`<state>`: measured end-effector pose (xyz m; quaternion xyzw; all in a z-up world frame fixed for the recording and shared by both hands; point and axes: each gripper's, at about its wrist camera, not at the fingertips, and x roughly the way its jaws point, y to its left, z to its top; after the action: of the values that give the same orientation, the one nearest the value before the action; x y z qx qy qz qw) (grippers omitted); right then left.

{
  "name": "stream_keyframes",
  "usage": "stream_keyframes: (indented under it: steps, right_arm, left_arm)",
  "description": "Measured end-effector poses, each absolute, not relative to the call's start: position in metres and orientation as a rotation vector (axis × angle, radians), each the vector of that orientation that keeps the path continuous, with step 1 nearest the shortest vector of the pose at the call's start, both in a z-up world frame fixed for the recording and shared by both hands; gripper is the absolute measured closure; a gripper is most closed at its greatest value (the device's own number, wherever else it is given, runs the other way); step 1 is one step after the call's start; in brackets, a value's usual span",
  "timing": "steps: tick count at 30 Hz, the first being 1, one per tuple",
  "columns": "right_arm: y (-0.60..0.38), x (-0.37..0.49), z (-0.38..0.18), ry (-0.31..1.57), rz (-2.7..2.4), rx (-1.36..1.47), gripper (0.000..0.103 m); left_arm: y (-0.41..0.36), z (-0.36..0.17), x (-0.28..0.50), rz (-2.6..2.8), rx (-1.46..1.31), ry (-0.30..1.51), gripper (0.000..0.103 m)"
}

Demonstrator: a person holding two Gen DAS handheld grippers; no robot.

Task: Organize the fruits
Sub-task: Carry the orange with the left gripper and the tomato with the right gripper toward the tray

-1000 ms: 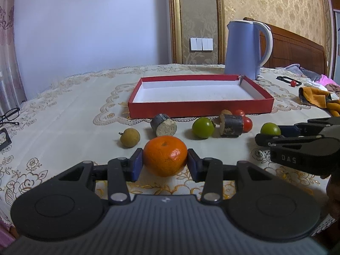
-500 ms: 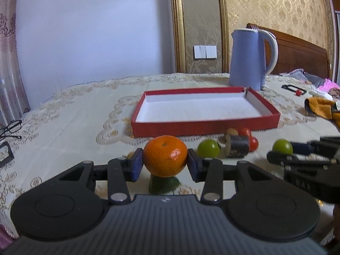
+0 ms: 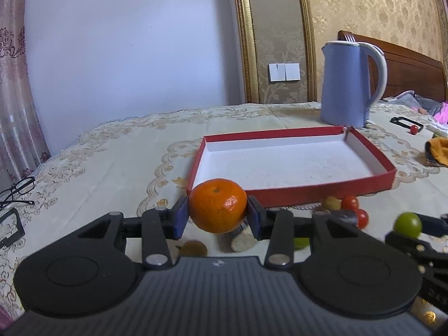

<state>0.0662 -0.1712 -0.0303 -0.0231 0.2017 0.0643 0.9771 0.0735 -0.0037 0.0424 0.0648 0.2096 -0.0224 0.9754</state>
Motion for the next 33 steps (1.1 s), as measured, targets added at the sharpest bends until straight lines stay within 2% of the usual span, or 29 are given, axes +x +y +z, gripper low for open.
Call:
stream_keyframes:
  steps: [23,33]
  right_arm:
    - [-0.17,0.056,-0.021,0.368,0.143,-0.036,0.069]
    - [-0.177,0.054,-0.017,0.357,0.144,-0.023,0.069]
  left_arm:
    - [-0.023,0.055,0.151,-0.006,0.194,0.454,0.062]
    - [-0.043,0.053,0.199,-0.039,0.188,0.52,0.062]
